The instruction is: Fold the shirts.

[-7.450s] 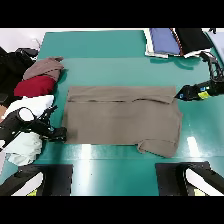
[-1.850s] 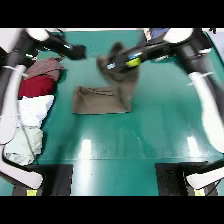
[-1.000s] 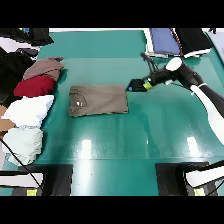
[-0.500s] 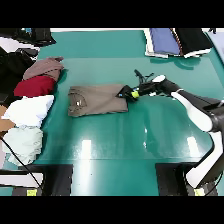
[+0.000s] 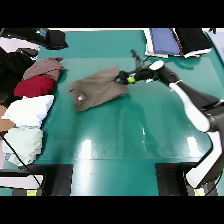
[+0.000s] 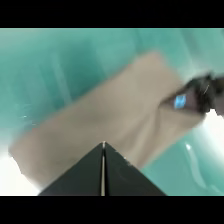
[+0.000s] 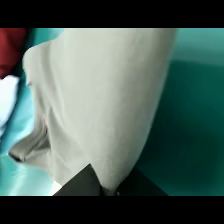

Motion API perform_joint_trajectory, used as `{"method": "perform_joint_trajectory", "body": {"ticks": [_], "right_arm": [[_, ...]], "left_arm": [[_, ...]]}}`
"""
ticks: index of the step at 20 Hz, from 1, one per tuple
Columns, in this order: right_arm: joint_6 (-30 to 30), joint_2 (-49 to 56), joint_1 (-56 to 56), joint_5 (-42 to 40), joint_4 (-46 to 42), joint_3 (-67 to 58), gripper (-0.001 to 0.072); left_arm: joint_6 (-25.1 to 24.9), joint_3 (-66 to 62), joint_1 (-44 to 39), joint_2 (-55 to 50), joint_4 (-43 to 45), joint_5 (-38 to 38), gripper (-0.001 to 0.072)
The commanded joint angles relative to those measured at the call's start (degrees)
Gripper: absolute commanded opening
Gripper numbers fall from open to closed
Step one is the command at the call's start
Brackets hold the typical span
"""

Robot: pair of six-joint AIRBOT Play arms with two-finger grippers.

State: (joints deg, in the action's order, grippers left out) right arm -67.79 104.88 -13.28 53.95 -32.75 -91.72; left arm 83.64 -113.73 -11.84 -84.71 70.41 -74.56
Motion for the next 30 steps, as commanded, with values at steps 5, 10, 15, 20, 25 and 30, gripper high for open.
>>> {"method": "perform_joint_trajectory", "body": {"ticks": [5,10,15,20,25,30], "right_arm": [[-5.6,-26.6,28.1,0.1,-23.0,19.4,0.001],[-5.8,-37.9,53.5,-2.6,-24.3,30.0,0.0011],[-7.4,-45.5,70.1,-7.5,-24.5,40.9,0.001],[-8.7,-50.6,72.1,-4.6,-25.2,50.3,0.0011],[-13.0,-55.3,64.2,-0.8,-36.8,55.3,0.0114],[-13.2,-55.7,67.2,8.9,-50.6,46.9,0.0546]], "left_arm": [[-1.1,0.0,-7.2,0.0,1.5,0.0,0.0027],[1.5,0.0,-7.5,0.0,0.9,2.4,0.0027],[1.7,0.0,-7.5,0.0,0.9,2.6,0.0028],[1.6,0.0,-7.5,0.0,0.9,2.6,0.0028],[1.4,0.0,-7.5,0.0,1.0,2.6,0.0028],[1.4,0.0,-7.5,0.0,1.0,2.5,0.0028]]}}
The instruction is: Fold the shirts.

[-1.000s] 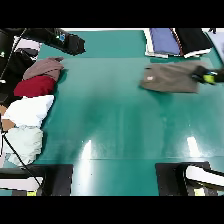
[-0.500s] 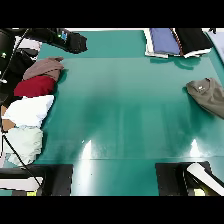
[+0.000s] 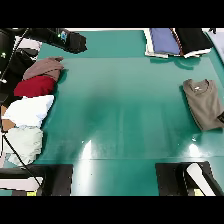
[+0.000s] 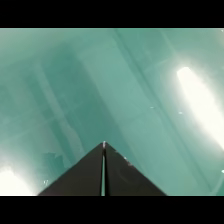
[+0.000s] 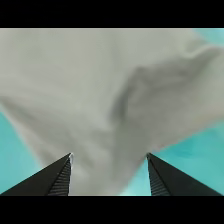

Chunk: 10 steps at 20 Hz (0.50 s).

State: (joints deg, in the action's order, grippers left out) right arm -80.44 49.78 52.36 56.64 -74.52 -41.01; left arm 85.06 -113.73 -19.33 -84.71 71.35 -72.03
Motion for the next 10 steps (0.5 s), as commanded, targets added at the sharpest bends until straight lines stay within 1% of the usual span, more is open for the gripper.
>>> {"method": "perform_joint_trajectory", "body": {"ticks": [1,2,3,5,7,8,10], "right_arm": [[-0.6,-0.6,3.2,9.0,-9.1,-6.7,0.0546],[-0.6,-0.6,4.3,11.2,-7.9,-9.3,0.0543],[-0.6,-0.7,4.6,12.1,-5.2,-11.5,0.0513],[-0.5,-2.0,2.8,10.8,4.8,-13.6,0.0511],[-0.5,-4.0,-3.5,8.3,12.9,-14.0,0.0511],[-0.5,-4.9,-7.8,7.5,15.1,-14.0,0.0511],[-0.5,-6.1,-18.6,5.7,14.3,-14.1,0.051]], "left_arm": [[-0.1,0.0,0.0,0.0,0.0,0.0,0.0028],[-0.1,0.0,0.0,0.0,0.0,0.0,0.0028],[0.0,0.0,0.0,0.0,0.0,0.0,0.0029],[0.0,0.0,0.0,0.0,0.0,0.2,0.0028],[0.0,0.0,0.0,0.0,0.1,1.0,0.0029],[0.0,0.0,0.0,0.0,0.1,0.9,0.0029],[0.0,0.0,0.0,0.0,0.1,0.5,0.0029]]}}
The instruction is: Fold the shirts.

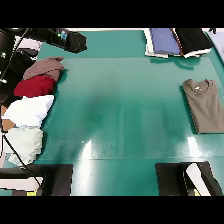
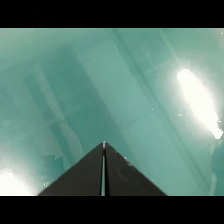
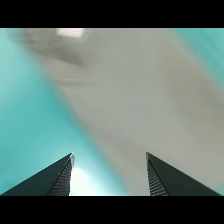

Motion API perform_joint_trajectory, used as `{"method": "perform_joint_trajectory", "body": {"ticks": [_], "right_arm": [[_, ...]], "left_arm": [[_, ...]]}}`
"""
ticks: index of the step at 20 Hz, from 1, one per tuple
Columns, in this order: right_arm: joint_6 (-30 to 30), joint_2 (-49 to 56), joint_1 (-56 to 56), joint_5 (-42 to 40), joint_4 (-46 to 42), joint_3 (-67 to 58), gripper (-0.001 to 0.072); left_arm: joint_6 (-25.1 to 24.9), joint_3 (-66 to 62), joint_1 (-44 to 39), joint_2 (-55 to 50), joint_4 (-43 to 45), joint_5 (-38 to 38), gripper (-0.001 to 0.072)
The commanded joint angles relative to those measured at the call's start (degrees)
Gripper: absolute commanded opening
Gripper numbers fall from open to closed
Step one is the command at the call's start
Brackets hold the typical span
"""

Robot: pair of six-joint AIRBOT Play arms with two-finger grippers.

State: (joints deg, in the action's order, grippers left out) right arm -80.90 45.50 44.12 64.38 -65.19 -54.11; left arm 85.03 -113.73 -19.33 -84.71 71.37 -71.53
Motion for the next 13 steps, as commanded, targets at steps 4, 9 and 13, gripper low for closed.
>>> {"method": "perform_joint_trajectory", "body": {"ticks": [4,9,13], "right_arm": [[0.0,-1.2,-29.8,-4.1,5.0,-1.0,0.051],[3.0,2.1,-45.5,-4.5,5.0,-1.0,0.0011],[2.9,4.4,-49.2,-4.4,5.2,-1.0,0.0012]], "left_arm": [[0.0,0.0,0.0,0.0,0.0,1.1,0.0029],[0.0,0.0,0.0,0.0,0.0,3.5,0.0028],[0.0,0.0,0.0,0.0,0.0,3.9,0.0029]]}}
